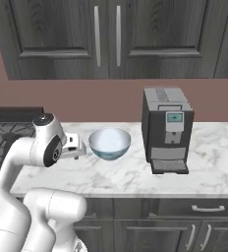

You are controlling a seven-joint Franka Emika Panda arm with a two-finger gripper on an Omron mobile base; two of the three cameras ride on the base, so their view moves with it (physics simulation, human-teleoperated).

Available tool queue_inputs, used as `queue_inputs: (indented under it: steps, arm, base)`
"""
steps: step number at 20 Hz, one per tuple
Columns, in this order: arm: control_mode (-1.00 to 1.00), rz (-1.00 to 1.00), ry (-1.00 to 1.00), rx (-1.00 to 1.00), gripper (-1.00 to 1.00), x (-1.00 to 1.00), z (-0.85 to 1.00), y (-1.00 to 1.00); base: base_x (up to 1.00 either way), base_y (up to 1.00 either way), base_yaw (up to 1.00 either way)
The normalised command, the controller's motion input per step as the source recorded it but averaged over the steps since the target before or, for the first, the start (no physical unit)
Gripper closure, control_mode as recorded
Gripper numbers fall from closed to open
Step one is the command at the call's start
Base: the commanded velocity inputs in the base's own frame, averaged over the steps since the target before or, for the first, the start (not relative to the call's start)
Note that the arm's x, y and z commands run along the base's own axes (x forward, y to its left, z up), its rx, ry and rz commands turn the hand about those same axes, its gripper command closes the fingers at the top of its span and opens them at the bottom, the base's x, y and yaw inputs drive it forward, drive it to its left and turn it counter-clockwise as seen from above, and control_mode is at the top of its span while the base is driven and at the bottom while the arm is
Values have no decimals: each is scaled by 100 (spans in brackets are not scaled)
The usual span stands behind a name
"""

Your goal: Pick the cup and bowl from the counter and place them on the counter next to the sink.

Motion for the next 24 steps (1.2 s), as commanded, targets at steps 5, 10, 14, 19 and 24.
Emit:
queue_inputs:
  steps: [5, 10, 14, 19, 24]
  arm:
    - [-100, -1, -8, 0, -100, 36, 28, 0]
    - [-100, -7, -3, 0, -100, 40, 48, 0]
    - [-100, -5, 0, 0, -100, 28, 11, 0]
    - [-100, -1, -2, 0, -100, 64, -28, -9]
    - [-100, 0, 0, 0, -100, 83, -58, -15]
  base:
    - [0, 0, 0]
    - [0, 0, 0]
    - [0, 0, 0]
    - [0, 0, 0]
    - [0, 0, 0]
